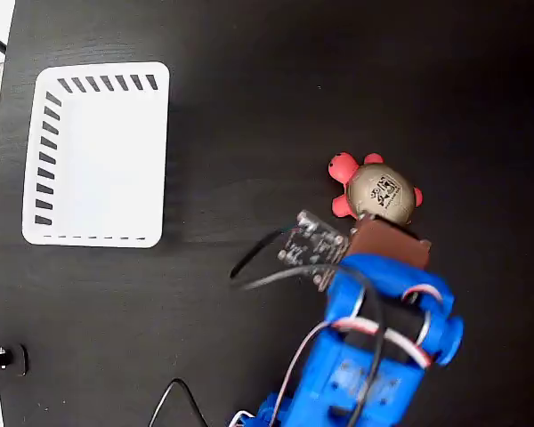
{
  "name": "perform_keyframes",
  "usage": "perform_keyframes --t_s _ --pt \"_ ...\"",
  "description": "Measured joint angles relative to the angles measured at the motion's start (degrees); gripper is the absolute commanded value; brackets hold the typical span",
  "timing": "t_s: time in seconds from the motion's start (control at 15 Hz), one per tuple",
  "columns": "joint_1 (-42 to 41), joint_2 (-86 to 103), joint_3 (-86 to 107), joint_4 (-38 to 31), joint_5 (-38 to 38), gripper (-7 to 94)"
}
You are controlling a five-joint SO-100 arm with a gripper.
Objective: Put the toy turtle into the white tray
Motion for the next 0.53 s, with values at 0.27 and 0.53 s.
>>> perform_keyframes --t_s 0.27,0.53 --pt "1.58 -10.11 -8.09 3.16 -0.09 28" --pt "3.78 -15.38 -11.51 3.08 -0.35 51"
